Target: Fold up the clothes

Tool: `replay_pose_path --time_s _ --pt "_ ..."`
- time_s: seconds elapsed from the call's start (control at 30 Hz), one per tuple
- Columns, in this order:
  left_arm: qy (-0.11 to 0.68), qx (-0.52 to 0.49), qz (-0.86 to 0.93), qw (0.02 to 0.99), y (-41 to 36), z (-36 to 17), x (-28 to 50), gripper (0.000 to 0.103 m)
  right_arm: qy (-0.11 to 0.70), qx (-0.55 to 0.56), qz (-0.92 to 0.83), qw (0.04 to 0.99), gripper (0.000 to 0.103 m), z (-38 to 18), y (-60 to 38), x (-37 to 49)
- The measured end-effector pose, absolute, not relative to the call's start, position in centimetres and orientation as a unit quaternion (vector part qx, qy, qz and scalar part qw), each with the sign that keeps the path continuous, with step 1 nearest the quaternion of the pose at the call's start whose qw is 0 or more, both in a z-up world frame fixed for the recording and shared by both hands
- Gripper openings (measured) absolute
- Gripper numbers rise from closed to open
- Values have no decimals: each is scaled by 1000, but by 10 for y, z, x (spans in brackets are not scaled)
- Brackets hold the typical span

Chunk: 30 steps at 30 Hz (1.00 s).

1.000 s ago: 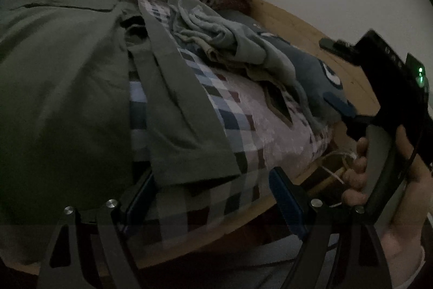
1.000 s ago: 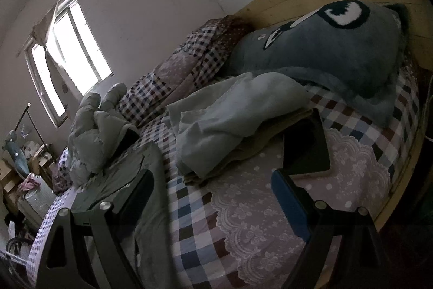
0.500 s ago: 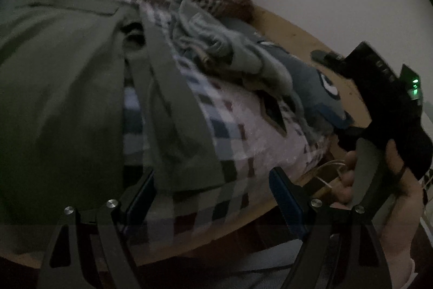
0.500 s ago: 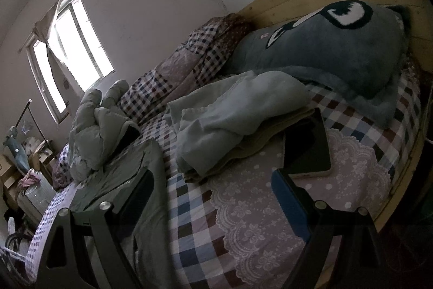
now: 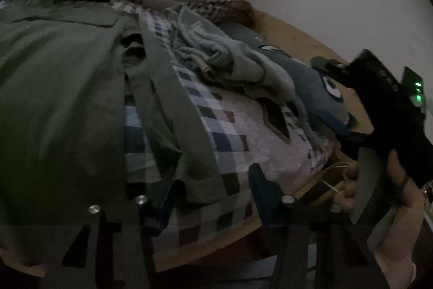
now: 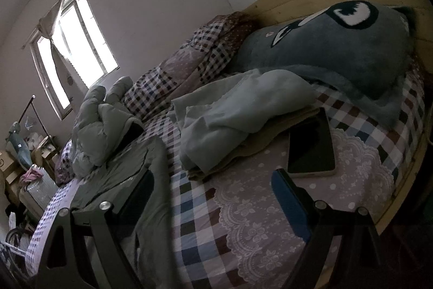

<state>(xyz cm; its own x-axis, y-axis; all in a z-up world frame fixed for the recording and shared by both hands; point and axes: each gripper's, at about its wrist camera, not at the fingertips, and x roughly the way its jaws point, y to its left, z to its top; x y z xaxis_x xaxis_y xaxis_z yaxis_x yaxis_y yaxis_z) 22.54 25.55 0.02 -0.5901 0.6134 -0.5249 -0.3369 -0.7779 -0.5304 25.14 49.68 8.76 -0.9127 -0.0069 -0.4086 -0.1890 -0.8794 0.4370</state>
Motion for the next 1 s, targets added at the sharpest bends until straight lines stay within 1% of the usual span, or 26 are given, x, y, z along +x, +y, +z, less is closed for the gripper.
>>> replay_pose_path --time_s 0.1,0.17,0.2,0.23,0.27,0.33,0.37,0.43,0.63,0.9,1.0 --pt "-194 -370 870 262 254 -5 220 53 241 -203 948 48 92 88 497 252" --pt "-194 -372 870 259 253 -6 218 51 241 -203 948 48 92 88 497 252" --pt "-192 -374 871 254 253 -6 218 42 241 -203 948 47 92 88 497 252" --pt "-188 -374 874 246 252 -7 218 30 241 -204 948 47 92 88 497 252" --pt "-185 -375 876 240 251 -7 218 26 241 -204 948 47 92 88 497 252" --pt "-182 -378 878 232 248 -7 218 7 241 -203 948 46 92 88 497 253" --pt "-182 -377 878 232 246 -6 217 4 241 -203 948 46 92 88 497 253" --pt "-183 -369 879 238 245 1 217 2 241 -203 948 46 92 88 497 253" --pt "-179 -335 888 261 238 36 213 2 239 -205 948 44 92 88 496 252" --pt "-195 -296 888 292 205 110 188 2 222 -216 951 13 92 88 484 245" --pt "-204 -286 884 307 190 145 170 1 210 -227 951 -7 92 90 472 236"
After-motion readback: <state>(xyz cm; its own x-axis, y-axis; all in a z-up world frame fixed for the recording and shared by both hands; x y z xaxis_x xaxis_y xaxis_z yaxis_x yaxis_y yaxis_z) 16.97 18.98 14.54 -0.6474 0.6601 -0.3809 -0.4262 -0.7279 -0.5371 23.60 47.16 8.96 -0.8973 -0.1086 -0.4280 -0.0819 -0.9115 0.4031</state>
